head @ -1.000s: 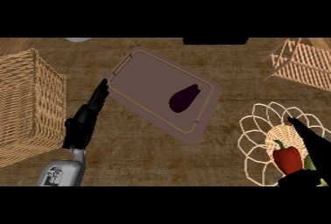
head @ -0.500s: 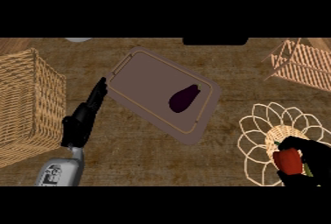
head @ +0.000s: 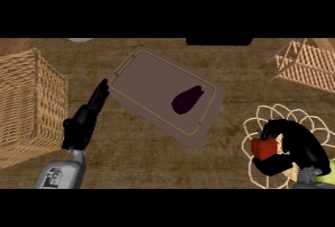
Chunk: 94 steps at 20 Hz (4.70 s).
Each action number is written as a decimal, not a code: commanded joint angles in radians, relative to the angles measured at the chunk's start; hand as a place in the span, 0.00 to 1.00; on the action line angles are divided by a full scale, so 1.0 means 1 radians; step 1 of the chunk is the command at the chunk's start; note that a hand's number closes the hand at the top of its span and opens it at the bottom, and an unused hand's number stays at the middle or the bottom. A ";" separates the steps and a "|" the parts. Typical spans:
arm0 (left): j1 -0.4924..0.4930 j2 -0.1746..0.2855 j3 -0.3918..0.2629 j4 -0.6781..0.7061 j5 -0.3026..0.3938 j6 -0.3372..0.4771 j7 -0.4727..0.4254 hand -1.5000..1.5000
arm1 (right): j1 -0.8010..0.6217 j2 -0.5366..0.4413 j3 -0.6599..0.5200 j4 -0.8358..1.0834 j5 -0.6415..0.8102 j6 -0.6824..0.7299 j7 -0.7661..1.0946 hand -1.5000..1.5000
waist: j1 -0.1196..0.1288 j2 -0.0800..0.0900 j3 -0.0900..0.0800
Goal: Pick the bell pepper from the placemat and place it in the tiered shelf
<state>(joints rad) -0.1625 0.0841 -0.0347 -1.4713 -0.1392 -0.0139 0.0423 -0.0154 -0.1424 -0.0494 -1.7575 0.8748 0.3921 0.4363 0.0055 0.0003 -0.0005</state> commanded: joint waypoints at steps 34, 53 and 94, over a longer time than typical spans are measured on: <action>-0.057 -0.015 0.020 0.061 -0.017 0.003 -0.004 0.50 | -0.616 -0.350 -0.441 -0.187 -0.222 -0.116 0.450 1.00 | -0.006 0.000 0.000; -0.016 -0.047 -0.010 -0.012 -0.039 0.018 0.013 0.50 | -0.771 -0.642 -0.448 0.372 -0.162 -0.344 0.142 1.00 | 0.004 0.002 0.000; -0.025 -0.035 0.019 0.065 -0.035 -0.005 -0.070 0.50 | -0.976 -0.765 -0.515 1.407 -0.197 -0.993 -0.390 0.00 | 0.017 0.008 0.001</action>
<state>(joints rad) -0.1795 0.0574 -0.0202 -1.4280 -0.1672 -0.0344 -0.0045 -0.9863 -0.8971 -0.5743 -0.3830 0.6667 -0.5662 0.0202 0.0263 0.0108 0.0008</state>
